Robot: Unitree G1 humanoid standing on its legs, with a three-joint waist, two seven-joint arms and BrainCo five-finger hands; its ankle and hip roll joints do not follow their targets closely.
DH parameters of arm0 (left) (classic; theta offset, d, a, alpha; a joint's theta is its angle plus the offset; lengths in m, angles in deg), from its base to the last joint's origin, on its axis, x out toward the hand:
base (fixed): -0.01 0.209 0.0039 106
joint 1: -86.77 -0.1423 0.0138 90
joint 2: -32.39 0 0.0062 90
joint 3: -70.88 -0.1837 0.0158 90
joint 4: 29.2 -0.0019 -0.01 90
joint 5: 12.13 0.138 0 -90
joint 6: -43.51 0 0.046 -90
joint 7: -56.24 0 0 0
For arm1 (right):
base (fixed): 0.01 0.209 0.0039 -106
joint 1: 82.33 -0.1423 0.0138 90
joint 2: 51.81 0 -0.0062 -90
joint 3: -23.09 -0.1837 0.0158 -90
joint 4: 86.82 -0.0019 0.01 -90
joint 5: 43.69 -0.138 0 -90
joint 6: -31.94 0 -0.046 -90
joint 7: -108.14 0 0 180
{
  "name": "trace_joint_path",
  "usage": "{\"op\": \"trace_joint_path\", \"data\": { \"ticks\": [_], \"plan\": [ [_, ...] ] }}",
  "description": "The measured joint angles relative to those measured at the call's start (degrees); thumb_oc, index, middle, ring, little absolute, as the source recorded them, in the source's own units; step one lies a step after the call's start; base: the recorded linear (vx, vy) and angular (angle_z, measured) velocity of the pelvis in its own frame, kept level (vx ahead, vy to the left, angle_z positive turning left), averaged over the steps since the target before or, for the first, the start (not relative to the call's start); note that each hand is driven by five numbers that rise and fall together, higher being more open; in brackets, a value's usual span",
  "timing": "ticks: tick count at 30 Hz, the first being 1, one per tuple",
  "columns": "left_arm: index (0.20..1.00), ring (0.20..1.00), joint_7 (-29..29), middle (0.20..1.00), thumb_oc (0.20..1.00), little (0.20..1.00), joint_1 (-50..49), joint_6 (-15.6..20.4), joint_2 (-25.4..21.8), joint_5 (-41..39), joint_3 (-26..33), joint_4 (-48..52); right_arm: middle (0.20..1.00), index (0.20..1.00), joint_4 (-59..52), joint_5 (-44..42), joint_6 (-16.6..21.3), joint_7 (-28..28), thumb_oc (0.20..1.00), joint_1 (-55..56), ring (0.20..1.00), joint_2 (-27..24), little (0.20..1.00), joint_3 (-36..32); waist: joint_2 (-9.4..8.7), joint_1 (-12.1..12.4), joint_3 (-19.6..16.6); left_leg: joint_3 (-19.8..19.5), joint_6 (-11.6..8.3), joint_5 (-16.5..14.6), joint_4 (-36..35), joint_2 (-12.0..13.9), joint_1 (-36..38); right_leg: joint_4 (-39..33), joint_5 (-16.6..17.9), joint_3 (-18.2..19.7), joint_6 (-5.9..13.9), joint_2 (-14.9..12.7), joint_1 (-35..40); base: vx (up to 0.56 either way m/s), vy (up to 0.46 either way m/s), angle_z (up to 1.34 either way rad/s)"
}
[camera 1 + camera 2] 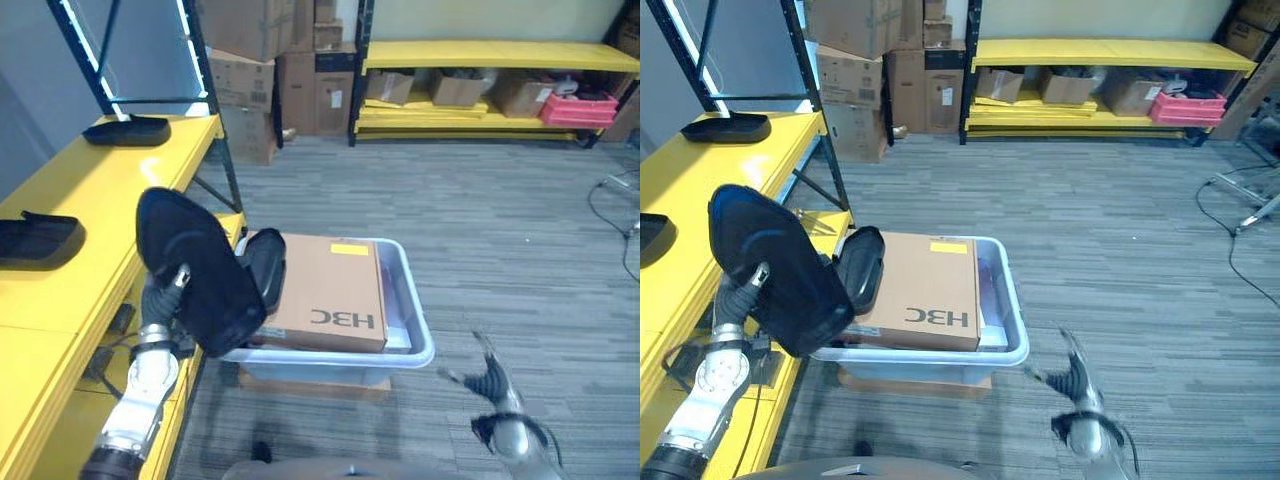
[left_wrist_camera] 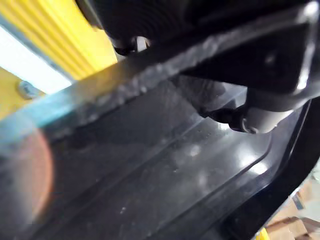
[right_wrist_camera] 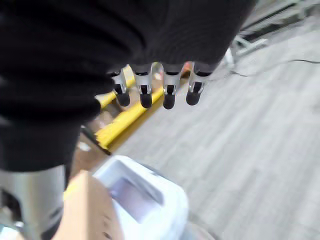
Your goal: Move parts from the plastic box to the shelf.
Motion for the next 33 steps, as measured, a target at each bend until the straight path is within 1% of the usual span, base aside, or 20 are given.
{"op": "trace_joint_path", "data": {
  "ticks": [7,11,13,16,17,18,19,20,21,22,23,24,25,26,27,29,30,31,32,33],
  "plan": [
    [0.200,0.200,-4.8,0.200,0.200,0.200,1.0,6.2,0.3,-0.4,-0.3,8.8,1.000,1.000,23.6,-4.9,-2.0,-10.1,1.000,-4.5,1.000,6.2,1.000,8.8,0.13,3.6,0.4,-2.6,-0.68,0.1,0.0,0.0,-1.4,0.0,0.0,-2.2,-0.12,0.4,0.5,-0.03,-0.122,0.21],
    [0.200,0.200,-10.1,0.200,0.200,0.200,1.6,7.9,0.3,-5.4,-1.0,15.1,1.000,1.000,38.7,-2.7,-2.7,-12.5,1.000,-8.2,1.000,11.6,1.000,11.0,0.69,9.7,1.7,-12.2,-2.98,4.0,0.4,0.6,-5.3,0.0,-1.6,-10.8,-1.45,3.2,1.3,-0.05,-0.194,1.06],
    [0.200,0.200,-11.1,0.200,0.200,0.200,0.3,8.2,-0.1,-7.7,1.6,15.8,1.000,1.000,40.5,-2.7,-4.0,-13.3,1.000,-10.0,1.000,11.3,1.000,10.0,1.24,12.9,3.4,-13.2,-3.64,2.0,0.4,1.6,-5.8,0.0,-2.5,-13.3,-2.84,3.5,1.8,0.00,-0.002,0.69],
    [0.200,0.200,-11.3,0.200,0.200,0.200,0.0,8.3,-1.8,-8.9,3.7,15.0,1.000,1.000,38.1,-2.7,-3.6,-13.5,1.000,-11.9,1.000,10.2,1.000,10.0,-0.13,12.5,3.5,-11.2,-3.23,-1.5,5.4,0.5,-4.8,0.4,-2.2,-13.2,-2.76,0.5,2.0,-0.13,-0.170,0.03],
    [0.200,0.200,-11.9,0.200,0.200,0.200,0.0,8.5,1.9,-8.7,2.3,15.9,1.000,1.000,32.7,-3.3,-5.8,-13.7,1.000,-10.8,1.000,10.1,1.000,8.9,3.11,11.7,3.0,-10.5,-3.09,-2.5,7.7,1.2,-5.8,1.5,-1.7,-12.5,0.04,2.5,3.1,-0.22,-0.256,1.22],
    [0.200,0.200,-13.0,0.200,0.200,0.200,0.1,9.6,13.8,-8.2,0.5,17.8,1.000,1.000,30.3,-4.6,-5.9,-13.2,1.000,-8.0,1.000,13.9,1.000,0.1,2.45,11.2,3.2,-9.1,-4.23,-0.8,14.8,-2.5,-13.4,0.2,-2.3,-13.3,2.73,2.2,4.0,-0.07,-0.002,3.33],
    [0.200,0.200,-13.7,0.200,0.200,0.200,-0.3,9.5,15.4,-8.8,-1.1,16.4,1.000,1.000,36.3,-7.2,-6.1,-13.6,1.000,-11.4,1.000,17.5,1.000,-0.7,0.10,11.1,3.3,-4.5,-3.31,9.7,10.5,-6.8,-17.0,0.3,-5.8,-22.4,-1.04,0.4,4.7,-0.15,-0.009,3.10],
    [0.200,0.200,-13.4,0.200,0.200,0.200,-5.6,9.0,7.1,-9.5,3.6,17.7,1.000,1.000,37.9,-8.1,-5.7,-13.7,1.000,-14.1,1.000,15.9,1.000,0.5,2.40,15.9,4.3,3.3,-3.71,5.4,5.6,-4.8,-14.4,2.8,-7.2,-23.3,-1.85,0.2,2.9,-0.19,0.029,2.54],
    [0.200,0.200,-12.9,0.200,0.200,0.200,-8.2,7.9,1.5,-9.6,7.4,17.1,1.000,1.000,37.3,-8.4,-5.1,-13.7,1.000,-14.3,1.000,14.5,1.000,2.5,3.51,17.7,4.6,10.8,5.24,-3.0,2.8,-5.7,-12.3,5.7,-7.9,-27.2,0.16,-0.5,4.6,-0.15,0.039,1.94],
    [0.200,0.200,-13.8,0.200,0.200,0.200,-7.1,6.7,-2.1,-9.8,7.8,16.1,1.000,1.000,37.7,-8.4,-5.0,-13.8,1.000,-11.7,1.000,13.6,1.000,3.3,0.49,16.1,4.1,18.0,6.23,-12.5,0.2,-8.3,-9.1,8.9,-9.0,-34.8,-0.06,-4.1,7.0,-0.07,0.137,3.22],
    [0.200,0.200,-14.0,0.200,0.200,0.200,-7.7,7.3,-3.5,-10.1,9.7,17.4,1.000,1.000,42.2,-8.4,-5.8,-13.9,1.000,-11.3,1.000,14.1,1.000,3.2,-2.53,16.3,2.5,21.2,4.88,-7.9,5.8,-8.7,-10.3,11.4,-11.3,-37.2,-1.84,-9.7,6.5,0.09,0.241,2.60],
    [0.200,0.200,-12.6,0.200,0.200,0.200,-9.8,7.9,-1.7,-12.1,13.2,21.5,1.000,1.000,42.8,-8.4,-5.9,-13.8,1.000,-11.5,1.000,12.7,1.000,1.6,-2.72,20.0,2.1,18.1,3.46,-1.3,8.2,-4.5,-6.8,13.4,-12.1,-34.4,0.77,-8.9,6.3,0.09,0.243,1.42],
    [0.200,0.200,-12.2,0.200,0.200,0.200,-8.2,8.2,0.2,-12.5,12.6,23.0,1.000,1.000,41.1,-9.3,-5.6,-13.6,1.000,-12.4,1.000,11.8,1.000,-0.5,-1.44,19.1,2.0,14.9,3.42,-2.0,5.3,-4.7,-5.0,15.2,-11.8,-34.3,3.11,-9.5,6.6,0.21,0.363,0.39],
    [0.200,0.200,-12.4,0.200,0.200,0.200,-4.9,8.1,1.5,-12.6,9.2,23.4,1.000,1.000,38.6,-10.4,-4.8,-13.4,1.000,-13.9,1.000,12.0,1.000,-2.1,-0.54,16.4,1.8,14.5,7.13,0.3,2.3,-4.5,-2.9,21.7,-10.9,-34.1,2.68,-11.9,5.5,0.20,0.363,0.39],
    [0.200,0.200,-12.5,0.200,0.200,0.200,-3.6,8.1,0.6,-12.6,7.8,23.5,1.000,1.000,38.6,-10.5,-4.5,-13.3,1.000,-15.3,1.000,12.8,1.000,-2.6,-0.25,15.7,1.8,14.8,6.76,0.0,1.5,-3.9,-1.4,21.4,-12.9,-33.2,3.83,-11.8,4.3,0.40,0.653,0.18],
    [0.200,0.200,-13.2,0.200,0.200,0.200,4.1,7.7,-3.2,-12.1,3.8,21.1,1.000,1.000,38.4,-10.5,-4.3,-13.1,1.000,-17.5,1.000,17.0,1.000,-2.7,-4.13,10.7,2.9,13.8,5.95,-3.1,3.0,-6.6,-1.2,18.9,-7.7,-33.6,3.77,-13.6,2.0,0.26,0.451,0.26],
    [0.200,0.200,-13.2,0.200,0.200,0.200,5.0,7.5,-3.5,-11.6,2.5,20.8,1.000,1.000,37.9,-10.5,-4.4,-12.7,1.000,-18.3,1.000,17.7,1.000,-3.2,-3.53,8.5,3.4,13.1,6.42,-2.7,3.2,-7.1,-0.8,24.9,-8.4,-32.3,4.42,-17.3,1.5,0.03,0.135,0.37],
    [0.200,0.200,-13.5,0.200,0.200,0.200,5.6,7.5,-3.6,-11.3,0.7,20.8,1.000,1.000,37.1,-10.5,-4.6,-12.2,1.000,-17.3,1.000,17.7,1.000,-3.5,-2.49,7.0,3.6,12.7,6.55,-2.8,2.1,-7.5,1.1,31.7,-7.1,-31.8,2.92,-20.2,-0.2,-0.07,0.062,0.32],
    [0.200,0.200,-13.9,0.200,0.200,0.200,6.8,7.6,-3.9,-10.6,-0.8,20.5,1.000,1.000,37.9,-10.5,-5.2,-11.9,1.000,-16.0,1.000,17.4,1.000,-3.5,-1.00,4.5,4.4,10.9,7.52,-3.6,2.4,-8.4,1.9,40.5,-5.0,-26.6,4.92,-24.2,-2.8,-0.03,-0.058,0.40],
    [0.200,0.200,-13.9,0.200,0.200,0.200,8.1,7.6,-3.9,-9.8,-1.0,20.5,1.000,1.000,38.4,-11.7,-5.2,-11.8,1.000,-15.4,1.000,16.9,1.000,-4.1,-0.42,3.4,4.6,10.0,8.21,-3.5,2.6,-8.7,1.6,42.4,-6.9,-21.2,6.91,-24.1,-5.7,-0.04,-0.202,0.70]
  ]
}}
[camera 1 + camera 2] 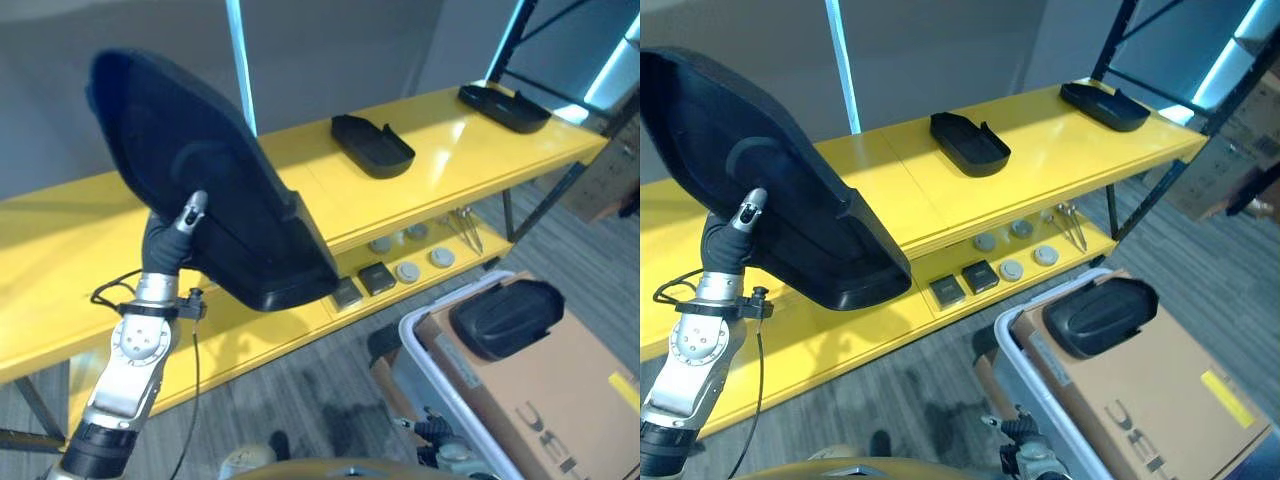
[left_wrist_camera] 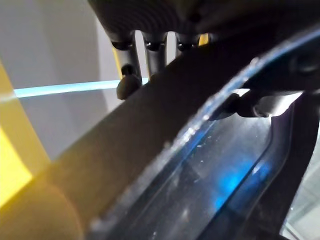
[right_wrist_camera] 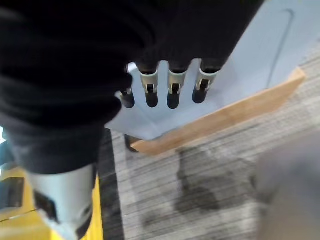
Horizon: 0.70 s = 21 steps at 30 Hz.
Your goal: Move parts from the plastic box to the shelf.
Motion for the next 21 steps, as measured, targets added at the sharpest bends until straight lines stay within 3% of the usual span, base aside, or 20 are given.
{"op": "trace_joint_path", "data": {
  "ticks": [1,2,3,4,5,6,7,8,9,13,16,19,20,21],
  "plan": [
    [0.200,0.200,0.4,0.200,0.200,0.200,2.5,0.3,-1.4,0.0,-0.8,-0.2,1.000,1.000,0.2,-0.1,-0.5,0.1,1.000,-0.8,1.000,-0.9,1.000,0.6,0.67,-0.9,0.9,-1.3,-0.15,-0.3,0.5,0.6,-2.0,-6.6,-3.5,16.8,-0.91,8.7,-5.0,0.10,-0.243,0.54],
    [0.200,0.200,-0.1,0.200,0.200,0.200,3.1,0.5,-2.3,0.1,-0.9,-0.6,1.000,1.000,0.4,0.0,-0.6,0.0,1.000,-0.5,1.000,-1.0,1.000,0.7,0.39,-0.3,1.2,-1.9,-0.99,0.5,-0.4,0.4,-2.4,-10.5,-4.8,18.6,-1.69,11.2,-6.9,0.10,-0.300,0.35],
    [0.200,0.200,-0.1,0.200,0.200,0.200,3.1,0.5,-2.8,0.0,-0.9,-1.0,1.000,1.000,0.5,0.0,-0.5,0.0,1.000,0.1,1.000,-0.9,1.000,1.2,0.58,-0.1,1.7,-2.6,-1.56,0.9,-0.7,0.8,-3.1,-17.3,-5.5,21.9,-3.77,14.5,-7.6,0.18,-0.214,0.32],
    [0.200,0.200,-0.4,0.200,0.200,0.200,3.5,0.5,-3.0,0.0,-1.1,-1.8,1.000,1.000,0.2,0.0,-0.5,-0.1,1.000,0.1,1.000,-0.9,1.000,1.7,0.72,-0.5,2.0,-4.1,-1.94,1.2,-0.8,0.8,-3.9,-22.3,-5.1,22.9,-4.21,16.6,-7.5,0.19,-0.162,0.89],
    [0.200,0.200,-1.1,0.200,0.200,0.200,4.5,0.5,-2.4,0.0,-1.4,-4.1,1.000,1.000,0.6,-0.6,-0.2,-0.3,1.000,1.3,1.000,-0.6,1.000,1.7,0.74,-1.8,2.3,-8.1,-2.52,2.0,-0.6,0.7,-5.5,-31.0,-2.8,27.2,-4.96,21.4,-8.0,0.19,-0.150,1.35],
    [0.200,0.200,-1.3,0.200,0.200,0.200,5.2,0.4,-2.0,-0.1,-1.6,-5.4,1.000,1.000,1.2,-1.1,-0.3,-0.3,1.000,1.1,1.000,-0.5,1.000,1.7,0.93,-2.9,2.5,-10.8,-2.29,2.2,-0.6,0.6,-6.4,-34.0,-1.2,31.9,-4.90,23.7,-8.0,0.18,-0.172,1.56],
    [0.200,0.200,-1.3,0.200,0.200,0.200,5.5,0.3,-2.0,-0.1,-1.8,-5.9,1.000,1.000,1.4,-1.2,-0.3,-0.3,1.000,1.0,1.000,-0.3,1.000,1.7,0.54,-4.0,2.5,-12.1,-2.19,2.7,-1.1,0.3,-6.6,-35.9,0.2,33.0,-4.69,24.6,-8.1,0.18,-0.215,1.56],
    [0.200,0.200,-1.6,0.200,0.200,0.200,4.8,0.3,-1.9,-0.1,-2.1,-5.9,1.000,1.000,2.9,-1.4,-0.5,-0.4,1.000,1.8,1.000,0.0,1.000,1.6,-0.47,-3.9,2.5,-13.7,-2.72,3.6,-2.3,-0.4,-6.1,-36.7,5.6,34.2,-6.40,24.8,-7.5,0.16,-0.223,1.25],
    [0.200,0.200,-1.9,0.200,0.200,0.200,3.1,0.3,-1.8,-0.2,-2.1,-5.2,1.000,1.000,3.6,-2.0,-0.7,-0.5,1.000,2.2,1.000,0.0,1.000,1.8,-0.81,-3.6,2.5,-14.7,-2.97,3.5,-2.3,-0.6,-5.4,-38.0,7.9,33.4,-7.55,24.8,-6.4,0.16,-0.216,0.85],
    [0.200,0.200,-2.5,0.200,0.200,0.200,-4.1,0.3,-1.6,-1.5,-0.7,0.4,1.000,1.000,3.1,-2.2,-1.3,-1.0,1.000,1.6,1.000,-0.6,1.000,3.6,-0.18,-1.4,2.2,-15.1,-4.90,2.6,-2.4,2.1,-4.7,-42.4,10.0,30.7,-9.75,27.2,-2.9,0.15,-0.178,0.13],
    [0.200,0.200,-2.5,0.200,0.200,0.200,-5.1,0.3,-1.2,-1.8,-0.2,1.1,1.000,1.000,1.1,-2.2,-1.3,-1.9,1.000,-0.1,1.000,-1.5,1.000,4.4,0.48,-0.9,1.3,-17.0,-6.65,1.8,-2.2,4.3,-3.8,-42.4,8.4,28.9,-11.53,29.5,-0.7,0.14,-0.183,0.24],
    [0.200,0.200,-2.6,0.200,0.200,0.200,-4.9,0.3,-0.9,-1.8,-0.1,1.8,1.000,1.000,1.0,-2.2,-1.2,-2.0,1.000,-0.8,1.000,-1.7,1.000,7.5,0.59,-0.2,1.2,-18.6,-8.31,1.1,3.5,4.1,-7.2,-42.0,7.5,25.7,-12.63,30.0,0.0,0.05,-0.083,0.68],
    [0.200,0.200,-2.9,0.200,0.200,0.200,-3.3,0.3,-0.1,-1.8,-0.3,1.2,1.000,1.000,1.9,-1.7,-1.3,-2.0,1.000,-1.5,1.000,-1.6,1.000,8.5,-0.50,0.1,1.6,-18.1,-11.02,3.3,11.1,1.8,-13.0,-42.0,7.4,21.5,-13.35,27.9,0.0,0.13,-0.045,0.88],
    [0.200,0.200,-2.9,0.200,0.200,0.200,-3.3,0.3,-0.1,-1.8,-0.3,1.2,1.000,1.000,1.9,-1.7,-1.3,-2.0,1.000,-1.5,1.000,-1.6,1.000,8.5,-0.50,0.1,1.6,-18.1,-11.02,3.3,11.1,1.8,-13.0,-42.0,7.4,21.5,-13.35,27.9,0.0,0.11,-0.011,1.33]
  ]
}}
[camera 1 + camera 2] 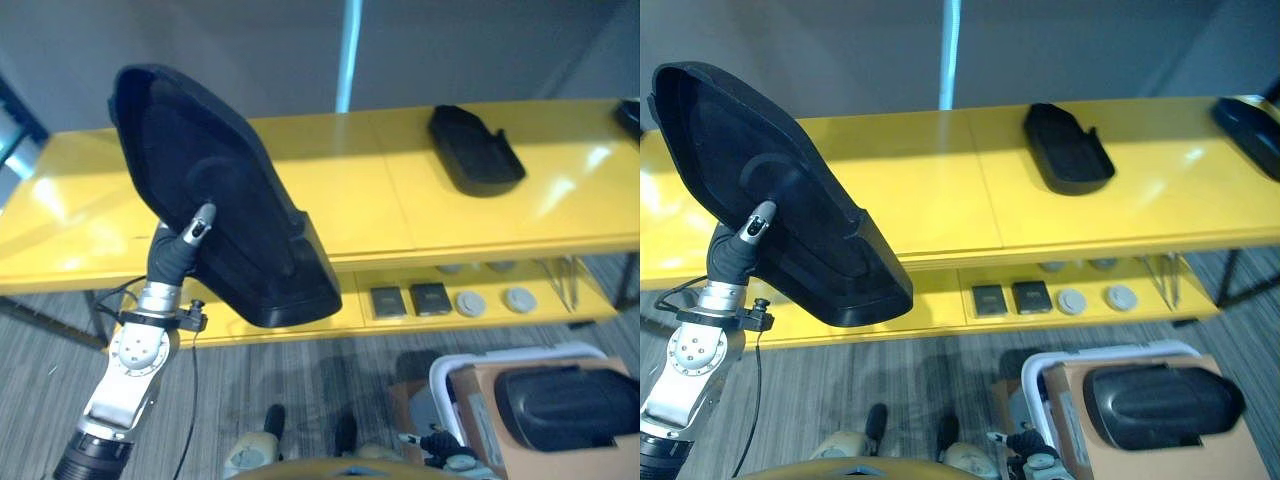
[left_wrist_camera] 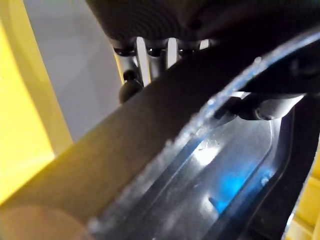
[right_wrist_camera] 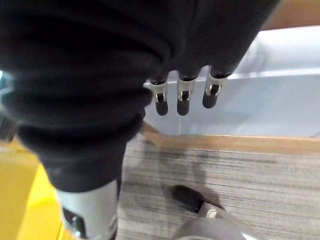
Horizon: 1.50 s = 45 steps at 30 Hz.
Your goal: Move parts from the plastic box to the shelf.
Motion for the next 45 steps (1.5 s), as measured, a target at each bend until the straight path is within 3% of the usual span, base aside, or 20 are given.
{"op": "trace_joint_path", "data": {
  "ticks": [1,2,4,5,7,9,11,13,15,16,17,19,22,25,29,33,35,40,41,45],
  "plan": [
    [0.200,0.200,0.0,0.200,0.200,0.200,0.5,0.0,0.2,-0.5,0.2,-1.0,1.000,1.000,1.3,1.4,-0.1,0.0,1.000,-0.1,1.000,-0.4,1.000,0.0,-0.84,0.7,0.6,2.0,-1.77,3.9,2.1,-2.0,-1.8,0.0,0.1,-3.0,-0.58,-2.1,0.6,0.28,0.081,0.94],
    [0.200,0.200,0.0,0.200,0.200,0.200,-0.5,-0.1,0.2,-1.1,0.9,-1.1,1.000,1.000,1.4,1.7,-0.1,0.0,1.000,-0.2,1.000,-0.8,1.000,0.0,-0.76,1.9,0.9,5.9,0.46,1.7,0.9,-0.4,-0.2,-0.3,-1.2,-4.7,-1.62,-2.6,2.3,0.21,0.072,1.20],
    [0.200,0.200,-0.2,0.200,0.200,0.200,-0.4,0.1,0.4,-1.5,1.2,-1.3,1.000,1.000,1.1,1.7,0.2,0.0,1.000,0.0,1.000,-1.0,1.000,-0.7,-0.20,1.2,0.5,10.0,0.77,-0.1,-3.9,3.6,0.7,-0.4,-2.5,-8.5,-1.13,-2.6,4.1,0.21,0.060,1.00],
    [0.200,0.200,-0.5,0.200,0.200,0.200,0.4,0.1,0.9,-1.7,1.3,-1.6,1.000,1.000,0.6,1.7,0.0,-0.1,1.000,0.1,1.000,-1.2,1.000,-3.1,0.82,0.8,0.3,11.0,-0.44,0.3,-10.0,9.0,0.4,0.2,-3.4,-9.0,-0.03,-1.9,4.2,0.22,0.147,0.92],
    [0.200,0.200,-0.5,0.200,0.200,0.200,0.5,0.1,0.7,-1.8,1.2,-1.9,1.000,1.000,0.8,1.6,0.1,-0.1,1.000,-0.5,1.000,-1.6,1.000,-3.4,1.33,1.3,0.2,11.8,-1.02,0.7,-13.5,11.7,-0.4,-0.2,-2.7,-7.8,1.93,-1.8,3.4,0.23,0.197,0.43],
    [0.200,0.200,-0.3,0.200,0.200,0.200,0.8,-0.3,0.7,-1.8,1.1,-2.9,1.000,1.000,0.9,1.7,-0.2,-0.1,1.000,-1.1,1.000,-2.0,1.000,-3.1,2.65,1.5,-0.2,10.6,-1.25,0.6,-13.3,12.3,0.0,-0.4,-2.2,-6.8,2.83,-2.1,3.0,0.33,0.311,-0.17],
    [0.200,0.200,0.1,0.200,0.200,0.200,-0.1,-0.8,0.5,-1.5,1.2,-3.2,1.000,1.000,1.0,1.7,-0.2,0.0,1.000,-1.0,1.000,-2.2,1.000,-3.6,4.25,1.6,-0.8,6.2,-0.93,0.8,-13.7,10.5,3.4,-0.2,-2.6,-4.6,3.79,-2.5,3.7,0.33,0.319,-0.62],
    [0.200,0.200,0.0,0.200,0.200,0.200,0.1,-1.4,0.2,-1.5,1.2,-3.2,1.000,1.000,1.2,1.8,-0.5,0.0,1.000,-0.4,1.000,-3.1,1.000,-3.6,4.58,1.2,-1.1,6.9,0.65,1.2,-13.6,8.3,5.6,0.2,-2.7,-4.2,5.13,-3.9,4.2,0.25,0.259,-0.49],
    [0.200,0.200,0.1,0.200,0.200,0.200,1.8,-2.0,-0.7,-1.4,1.1,-3.2,1.000,1.000,1.2,3.4,-1.4,0.0,1.000,0.7,1.000,-2.2,1.000,-3.5,2.06,0.0,-0.9,10.3,3.86,0.9,-13.6,3.3,8.8,7.7,-4.2,-1.9,8.02,-11.0,2.8,0.15,0.274,-0.33],
    [0.200,0.200,0.1,0.200,0.200,0.200,2.3,-2.1,-1.2,-1.4,1.1,-3.2,1.000,1.000,0.9,3.8,-1.5,0.0,1.000,1.8,1.000,-1.7,1.000,-3.3,1.13,-1.0,-1.2,11.0,4.89,0.2,-13.5,1.8,9.3,10.6,-4.1,-0.7,8.52,-12.3,1.4,0.23,0.392,-0.35],
    [0.200,0.200,0.5,0.200,0.200,0.200,3.5,-2.3,-3.5,-1.4,1.1,-3.0,1.000,1.000,-0.8,3.8,-1.5,0.7,1.000,2.1,1.000,-0.4,1.000,-2.2,0.62,-2.4,-1.0,12.2,7.53,-0.4,-13.2,-0.1,9.8,21.1,-2.9,3.6,8.83,-15.2,-5.0,0.21,0.317,-0.40],
    [0.200,0.200,0.5,0.200,0.200,0.200,4.8,-2.5,-4.8,-0.6,1.2,-4.9,1.000,1.000,-3.8,4.7,-1.4,0.6,1.000,1.4,1.000,-0.5,1.000,-3.1,1.33,-3.7,-0.7,15.8,8.58,-1.4,-13.2,-0.5,10.6,31.6,-4.6,6.8,9.48,-17.6,-13.3,0.20,0.119,-0.62],
    [0.200,0.200,0.3,0.200,0.200,0.200,5.1,-2.7,-5.8,-0.3,0.5,-7.6,1.000,1.000,-7.3,6.0,-1.4,0.7,1.000,1.3,1.000,0.1,1.000,-3.3,0.86,-5.5,-1.0,18.5,8.35,-3.1,-13.2,-1.0,11.8,29.3,-5.6,6.9,9.73,-15.4,-16.8,0.26,-0.055,-0.57],
    [0.200,0.200,0.4,0.200,0.200,0.200,7.3,-3.0,-5.4,-0.8,-0.1,-12.8,1.000,1.000,-7.7,6.2,-1.4,0.4,1.000,1.1,1.000,1.7,1.000,-1.9,-0.84,-6.9,-2.0,20.6,7.80,-4.1,-13.2,-2.2,11.6,16.4,-5.1,8.1,10.53,-10.0,-15.8,0.29,-0.120,-0.30],
    [0.200,0.200,0.2,0.200,0.200,0.200,9.6,-4.4,-5.0,-1.0,-1.3,-16.4,1.000,1.000,-6.4,6.4,-1.4,0.0,1.000,2.2,1.000,2.2,1.000,-0.8,-1.15,-8.7,-2.6,21.1,7.87,-5.1,-13.2,-3.3,11.7,8.7,0.0,8.2,9.05,-7.6,-11.7,0.24,-0.136,-0.05],
    [0.200,0.200,0.3,0.200,0.200,0.200,10.7,-4.8,-4.2,-3.3,-1.8,-19.2,1.000,1.000,-5.2,8.5,-1.1,-1.1,1.000,3.0,1.000,2.0,1.000,0.0,-1.33,-9.5,-4.4,22.2,8.04,-5.5,-13.2,-2.1,13.1,0.1,5.3,8.7,6.87,-5.6,-5.9,0.19,-0.085,-0.22],
    [0.200,0.200,0.4,0.200,0.200,0.200,11.3,-4.9,-3.3,-4.2,-2.3,-19.7,1.000,1.000,-5.3,8.2,-0.9,-1.1,1.000,3.5,1.000,1.6,1.000,-0.7,-0.62,-11.6,-4.6,22.2,7.43,-6.0,-13.2,-0.8,13.5,-0.4,5.0,8.6,5.89,-4.1,-5.4,0.15,-0.062,-0.21],
    [0.200,0.200,0.3,0.200,0.200,0.200,20.3,-5.9,-1.5,-9.2,-7.0,-28.1,1.000,1.000,-5.2,7.2,-1.3,-1.1,1.000,4.3,1.000,-0.3,1.000,-0.3,1.14,-12.7,-5.7,22.6,6.42,-6.3,-13.2,2.3,13.7,-0.4,4.3,11.1,3.77,-0.7,-6.4,0.10,-0.048,-0.32],
    [0.200,0.200,0.4,0.200,0.200,0.200,22.8,-6.8,-1.1,-9.7,-7.1,-30.3,1.000,1.000,-5.3,7.2,-1.1,-1.2,1.000,4.4,1.000,-0.4,1.000,0.1,1.60,-14.2,-5.8,22.7,6.08,-6.3,-13.3,2.9,13.4,-0.4,4.1,11.2,3.27,0.0,-6.8,0.08,-0.062,-0.15],
    [0.200,0.200,0.4,0.200,0.200,0.200,30.7,-7.9,-0.4,-10.0,-11.5,-36.3,1.000,1.000,-5.2,5.7,-1.2,-2.2,1.000,4.7,1.000,-1.0,1.000,0.6,2.70,-14.7,-5.7,22.9,5.33,-5.7,-13.2,3.7,11.6,-0.4,4.5,11.4,2.55,0.8,-8.7,0.01,-0.022,-0.07]
  ]
}}
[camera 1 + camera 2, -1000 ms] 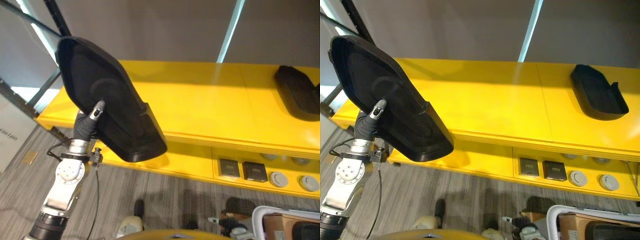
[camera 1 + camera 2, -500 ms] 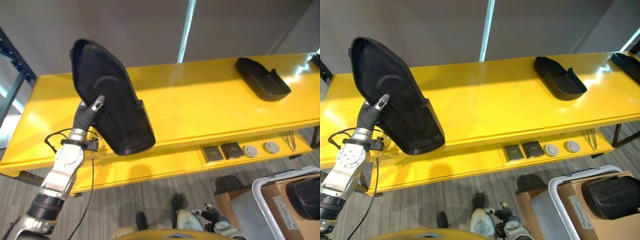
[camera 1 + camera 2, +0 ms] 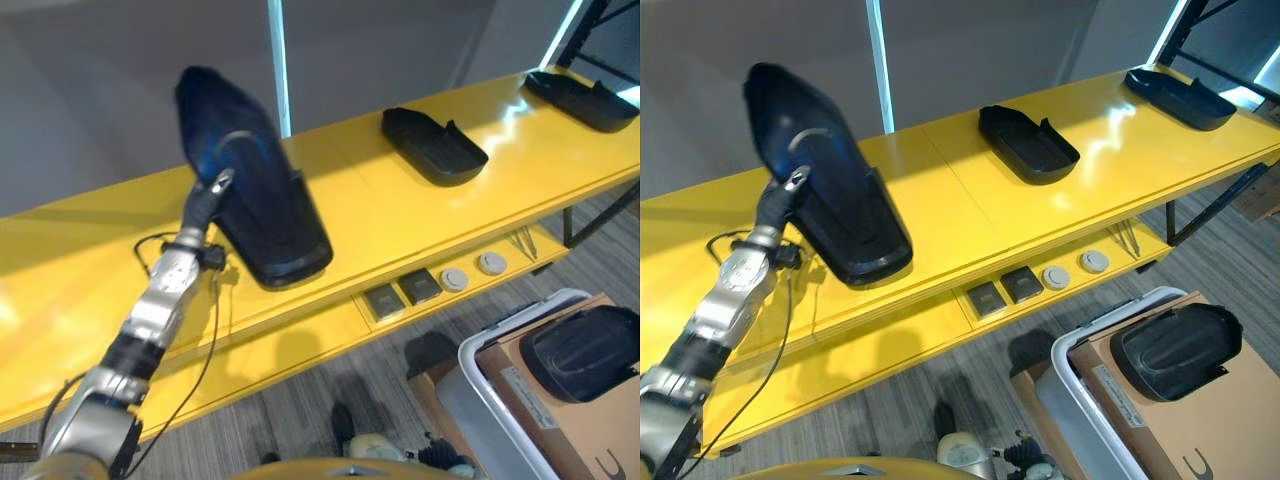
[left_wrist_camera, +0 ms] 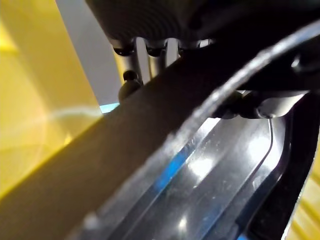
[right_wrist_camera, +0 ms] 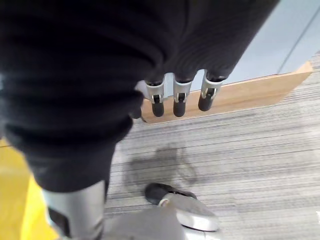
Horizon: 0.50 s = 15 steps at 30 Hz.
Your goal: Move parts from the plastic box to the shelf.
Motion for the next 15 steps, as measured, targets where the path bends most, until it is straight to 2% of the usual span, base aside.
{"op": "trace_joint_path", "data": {
  "ticks": [6,10,15],
  "plan": [
    [0.200,0.200,0.6,0.200,0.200,0.200,9.2,-2.1,0.0,0.5,-2.1,-10.9,1.000,1.000,0.3,-0.9,0.1,-1.0,1.000,-0.6,1.000,-1.4,1.000,0.4,2.15,-1.0,1.6,1.0,-0.44,0.9,0.0,0.3,-3.5,0.0,0.9,1.3,-0.34,0.5,-4.0,-0.04,-0.021,-0.10],
    [0.200,0.200,1.3,0.200,0.200,0.200,16.2,-2.9,-1.9,0.7,-3.1,-16.8,1.000,1.000,2.5,-3.1,-0.1,-1.7,1.000,-2.1,1.000,-1.4,1.000,0.0,2.26,-1.1,4.5,1.5,-0.71,1.5,0.0,0.4,-5.3,0.0,1.6,1.5,-0.49,0.6,-6.1,-0.03,-0.032,-0.05],
    [0.200,0.200,1.4,0.200,0.200,0.200,26.0,-4.2,-4.3,0.7,-4.4,-29.5,1.000,1.000,2.6,-5.6,0.1,-2.2,1.000,-4.7,1.000,-2.4,1.000,-0.8,2.28,-1.2,8.0,2.3,-0.87,1.8,0.0,0.5,-7.2,0.0,2.2,1.5,-0.51,0.7,-8.3,-0.05,-0.044,-0.09]
  ]
}}
